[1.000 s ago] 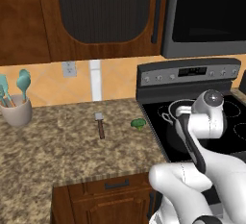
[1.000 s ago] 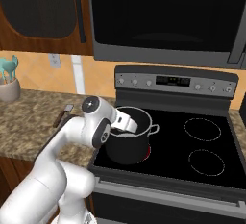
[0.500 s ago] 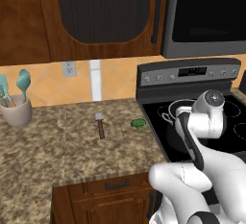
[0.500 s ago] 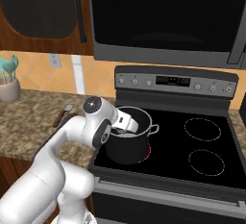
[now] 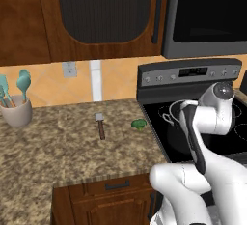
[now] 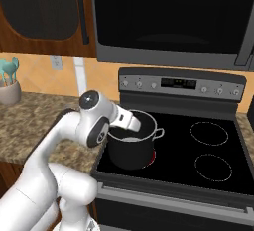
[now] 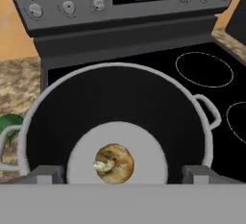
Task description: Put the onion and broccoli in the pot. Retrieve the spatula and lightly stir the vegetables in the pot.
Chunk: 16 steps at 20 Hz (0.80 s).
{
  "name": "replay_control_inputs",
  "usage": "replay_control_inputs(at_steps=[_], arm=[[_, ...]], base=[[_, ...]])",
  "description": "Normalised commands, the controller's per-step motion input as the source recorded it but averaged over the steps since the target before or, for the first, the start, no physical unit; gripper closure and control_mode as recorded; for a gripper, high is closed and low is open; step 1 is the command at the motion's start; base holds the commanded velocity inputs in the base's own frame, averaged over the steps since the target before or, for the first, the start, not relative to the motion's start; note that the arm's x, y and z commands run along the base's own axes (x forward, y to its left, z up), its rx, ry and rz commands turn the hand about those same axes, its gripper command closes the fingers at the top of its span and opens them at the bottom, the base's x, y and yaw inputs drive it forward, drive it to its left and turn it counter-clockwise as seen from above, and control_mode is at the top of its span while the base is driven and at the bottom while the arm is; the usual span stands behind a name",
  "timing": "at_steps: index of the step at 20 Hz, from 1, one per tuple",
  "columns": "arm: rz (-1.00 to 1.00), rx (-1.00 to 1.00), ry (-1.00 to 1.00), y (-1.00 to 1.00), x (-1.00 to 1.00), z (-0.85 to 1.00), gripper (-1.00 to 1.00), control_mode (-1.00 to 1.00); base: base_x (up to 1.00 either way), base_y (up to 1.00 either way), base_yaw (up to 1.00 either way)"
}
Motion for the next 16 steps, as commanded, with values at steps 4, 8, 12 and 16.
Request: replay_control_inputs(at_steps=[4, 8, 12, 16], arm=[[0.00, 0.00, -0.04, 0.54, -1.00, 0.75, -1.00, -1.00], [0.04, -0.01, 0.01, 0.98, -0.81, 0.96, -1.00, -1.00], [0.13, -0.11, 0.10, 1.00, -0.24, 0.74, -1.00, -1.00], [0.23, -0.18, 0.17, 1.00, 0.00, 0.23, -1.00, -1.00]], base=[[0.00, 0.00, 0.00], [0.00, 0.00, 0.00], [0.00, 0.00, 0.00], [0.00, 0.00, 0.00]])
